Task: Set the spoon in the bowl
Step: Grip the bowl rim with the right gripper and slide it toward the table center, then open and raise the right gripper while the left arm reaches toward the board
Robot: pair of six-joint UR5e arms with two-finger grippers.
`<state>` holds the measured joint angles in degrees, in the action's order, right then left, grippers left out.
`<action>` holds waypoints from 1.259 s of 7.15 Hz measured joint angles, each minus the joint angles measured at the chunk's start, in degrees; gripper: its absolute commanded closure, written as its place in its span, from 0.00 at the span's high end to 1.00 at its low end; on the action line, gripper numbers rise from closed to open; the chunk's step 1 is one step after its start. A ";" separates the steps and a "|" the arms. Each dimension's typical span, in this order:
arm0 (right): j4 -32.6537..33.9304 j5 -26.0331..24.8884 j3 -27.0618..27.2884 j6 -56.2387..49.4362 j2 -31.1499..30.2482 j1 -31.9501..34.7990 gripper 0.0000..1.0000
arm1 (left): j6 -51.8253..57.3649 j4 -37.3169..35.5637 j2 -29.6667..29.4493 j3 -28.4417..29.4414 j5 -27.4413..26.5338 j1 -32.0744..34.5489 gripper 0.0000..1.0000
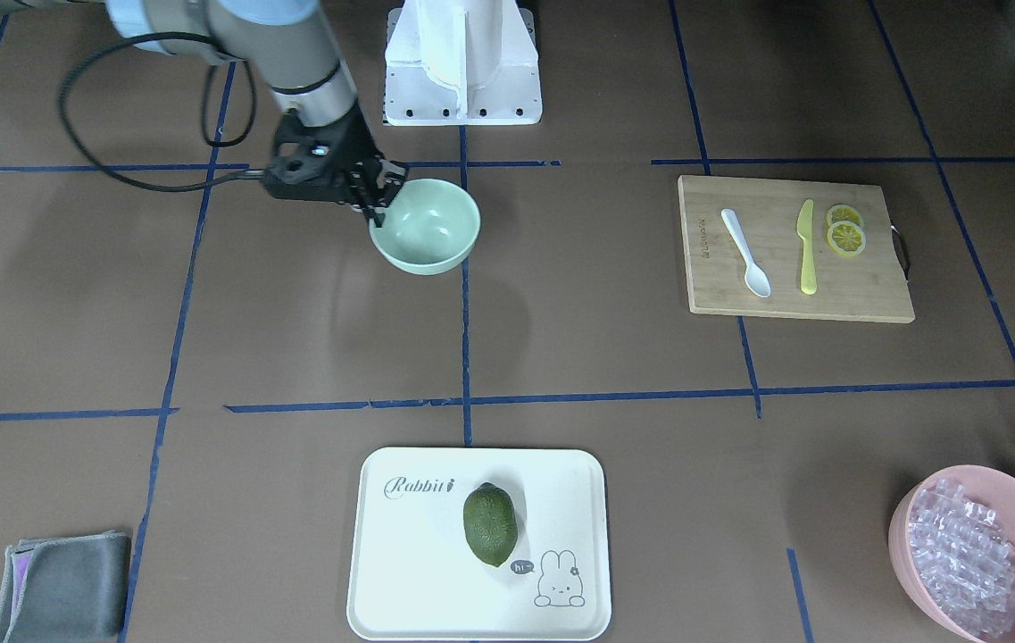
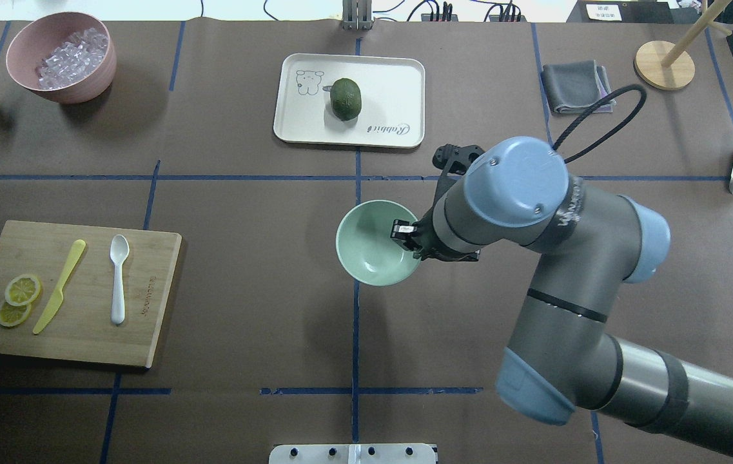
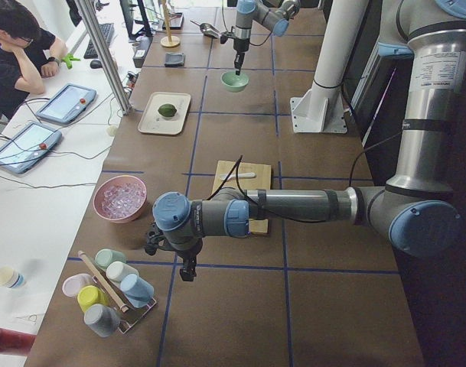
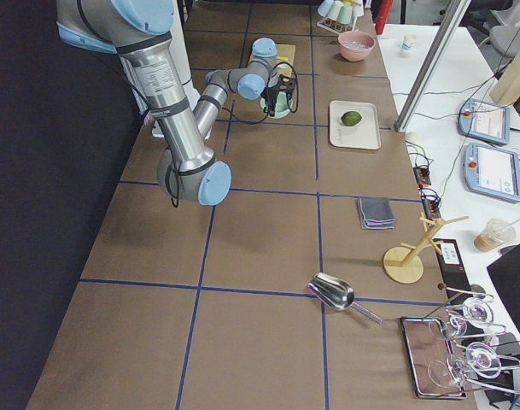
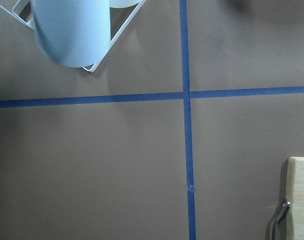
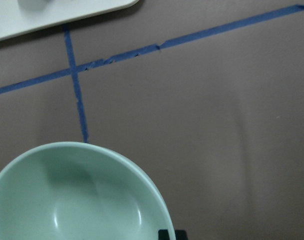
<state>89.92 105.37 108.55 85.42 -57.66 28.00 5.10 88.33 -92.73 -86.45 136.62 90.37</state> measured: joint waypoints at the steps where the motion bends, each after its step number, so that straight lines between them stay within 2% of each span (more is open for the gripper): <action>1: 0.11 -1.46 -2.39 0.81 1.44 -1.70 0.00 | 0.00 0.00 0.00 -0.05 0.00 -0.01 1.00; 4: -3.75 -2.41 -8.77 1.37 3.24 -3.10 0.06 | 0.00 0.07 0.00 -0.12 0.05 -0.02 1.00; 5: -4.76 -2.43 -9.68 1.40 3.37 -3.17 0.34 | 0.00 0.15 0.00 -0.12 0.05 -0.01 1.00; 6: -5.23 -2.42 -10.03 1.33 3.40 -3.19 0.86 | 0.00 0.26 0.00 -0.12 0.06 -0.01 1.00; 7: -5.65 -2.41 -10.14 1.26 3.42 -3.21 0.99 | 0.00 0.34 0.00 -0.13 0.05 -0.02 1.00; 9: -6.61 -2.44 -10.07 1.42 3.25 -3.21 1.00 | 0.11 1.24 0.03 -0.08 -0.02 -0.02 1.00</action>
<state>83.32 102.93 98.48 86.84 -54.41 24.79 5.21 89.57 -92.70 -86.53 136.59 90.35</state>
